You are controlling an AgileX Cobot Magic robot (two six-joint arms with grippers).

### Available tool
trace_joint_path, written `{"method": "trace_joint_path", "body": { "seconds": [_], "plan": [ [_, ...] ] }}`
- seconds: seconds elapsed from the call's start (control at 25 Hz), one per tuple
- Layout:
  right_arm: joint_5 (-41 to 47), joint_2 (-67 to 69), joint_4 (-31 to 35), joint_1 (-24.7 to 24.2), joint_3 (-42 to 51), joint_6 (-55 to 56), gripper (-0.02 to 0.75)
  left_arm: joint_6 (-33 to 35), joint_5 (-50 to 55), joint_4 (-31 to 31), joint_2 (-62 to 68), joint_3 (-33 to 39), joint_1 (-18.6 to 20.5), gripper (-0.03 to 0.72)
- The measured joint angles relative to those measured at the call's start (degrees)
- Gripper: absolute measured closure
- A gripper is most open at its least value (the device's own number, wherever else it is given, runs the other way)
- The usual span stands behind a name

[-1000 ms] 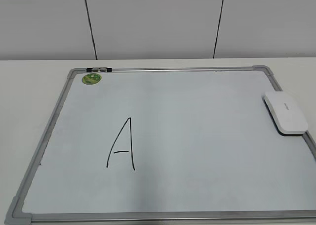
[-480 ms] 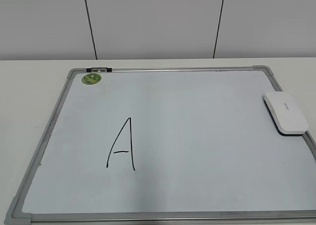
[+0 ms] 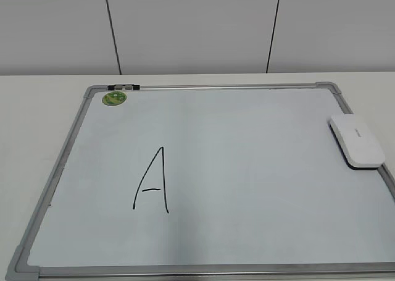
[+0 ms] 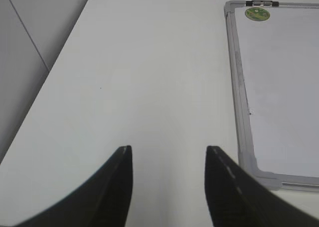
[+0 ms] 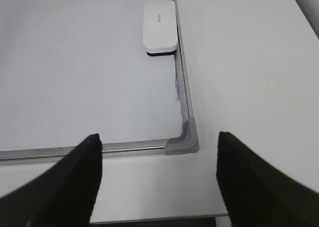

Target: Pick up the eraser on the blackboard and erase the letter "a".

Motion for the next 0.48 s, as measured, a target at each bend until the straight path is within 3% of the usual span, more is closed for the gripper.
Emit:
{"method": "trace_joint_path", "body": {
  "seconds": [0.48],
  "plan": [
    [0.0,0.0,0.0,0.0,0.0,0.0,0.205,0.0,0.0,0.0,0.0,0.0,0.0,0.341]
  ]
}}
